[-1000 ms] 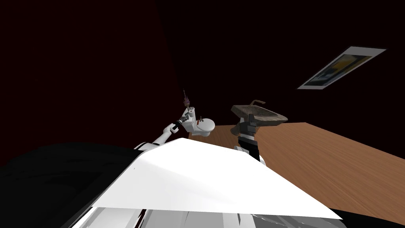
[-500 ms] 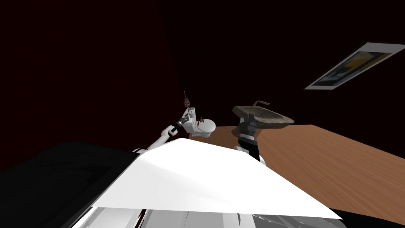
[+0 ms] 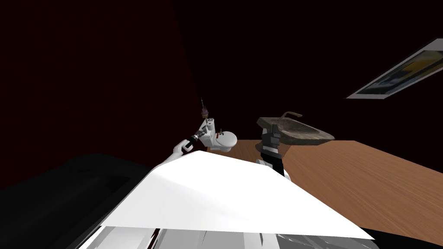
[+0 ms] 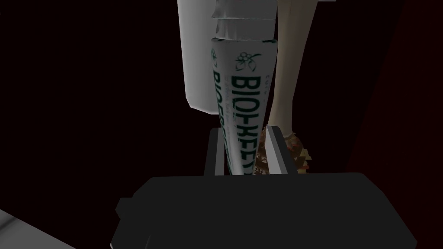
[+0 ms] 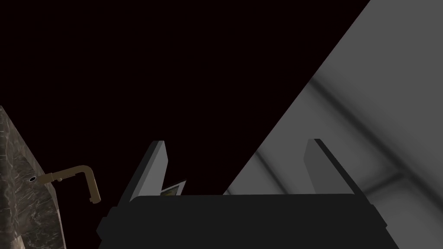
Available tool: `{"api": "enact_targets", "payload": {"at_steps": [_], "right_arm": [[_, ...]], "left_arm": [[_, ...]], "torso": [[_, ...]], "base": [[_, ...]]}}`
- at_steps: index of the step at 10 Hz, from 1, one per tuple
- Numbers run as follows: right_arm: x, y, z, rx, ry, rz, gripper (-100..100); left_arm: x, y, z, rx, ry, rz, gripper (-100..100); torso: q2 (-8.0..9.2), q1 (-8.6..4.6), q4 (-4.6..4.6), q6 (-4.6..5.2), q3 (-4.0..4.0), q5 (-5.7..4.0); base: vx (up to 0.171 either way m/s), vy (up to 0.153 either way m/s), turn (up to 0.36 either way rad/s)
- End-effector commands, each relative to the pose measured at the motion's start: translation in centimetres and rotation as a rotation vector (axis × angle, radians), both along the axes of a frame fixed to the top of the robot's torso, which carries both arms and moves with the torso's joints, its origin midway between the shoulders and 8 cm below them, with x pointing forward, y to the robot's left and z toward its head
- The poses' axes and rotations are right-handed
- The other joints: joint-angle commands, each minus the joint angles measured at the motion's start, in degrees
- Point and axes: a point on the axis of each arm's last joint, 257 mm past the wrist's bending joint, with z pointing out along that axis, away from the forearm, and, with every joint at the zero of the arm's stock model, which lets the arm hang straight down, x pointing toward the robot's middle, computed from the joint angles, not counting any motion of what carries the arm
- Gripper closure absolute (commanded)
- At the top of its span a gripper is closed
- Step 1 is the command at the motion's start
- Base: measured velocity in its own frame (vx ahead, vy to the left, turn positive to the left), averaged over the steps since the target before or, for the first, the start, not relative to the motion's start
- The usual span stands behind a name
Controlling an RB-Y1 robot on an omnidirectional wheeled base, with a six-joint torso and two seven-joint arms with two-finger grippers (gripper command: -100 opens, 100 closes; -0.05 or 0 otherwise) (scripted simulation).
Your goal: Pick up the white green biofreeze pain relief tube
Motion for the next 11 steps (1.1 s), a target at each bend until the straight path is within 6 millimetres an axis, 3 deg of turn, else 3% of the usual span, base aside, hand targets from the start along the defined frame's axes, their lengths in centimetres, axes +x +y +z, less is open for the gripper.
{"api": "enact_targets", "payload": {"at_steps": [1, 2, 3, 6, 8, 10, 11], "right_arm": [[0.0, 0.0, 0.0, 0.000, 0.000, 0.000, 0], [0.0, 0.0, 0.0, 0.000, 0.000, 0.000, 0], [0.0, 0.0, 0.0, 0.000, 0.000, 0.000, 0], [0.0, 0.0, 0.0, 0.000, 0.000, 0.000, 0], [0.0, 0.0, 0.0, 0.000, 0.000, 0.000, 0], [0.0, 0.0, 0.0, 0.000, 0.000, 0.000, 0], [0.0, 0.0, 0.0, 0.000, 0.000, 0.000, 0]], "left_arm": [[-1.2, -0.4, 0.2, -0.004, -0.001, -0.007, 100], [-0.9, -1.1, 1.2, -0.005, -0.023, -0.019, 100], [-2.3, -1.1, 0.4, -0.007, 0.003, -0.014, 100], [-3.1, -2.3, 1.8, -0.013, -0.022, -0.036, 100], [-5.3, -2.7, 1.3, -0.019, 0.003, -0.036, 100], [-5.3, -2.8, 1.8, -0.019, -0.004, -0.041, 100], [-5.3, -2.9, 1.9, -0.020, -0.005, -0.041, 0]], "torso": [[0.00, 0.00, 0.00, 0.00, 0.00, 0.00], [0.15, -0.03, 0.03, 0.02, 0.08, 0.00], [0.30, -0.06, 0.09, 0.04, 0.18, -0.03], [0.17, -0.04, 0.07, 0.03, 0.11, -0.02], [0.17, -0.06, 0.07, -0.03, 0.12, -0.03], [0.19, -0.06, 0.09, 0.05, 0.13, -0.03], [0.28, -0.04, 0.09, 0.04, 0.17, -0.02]], "base": [[0.046, -0.003, -0.002], [0.002, -0.005, -0.005], [0.070, -0.006, 0.107], [0.053, -0.002, 0.021], [0.087, -0.003, 0.087], [0.031, -0.001, 0.002], [0.000, 0.000, 0.000]]}}
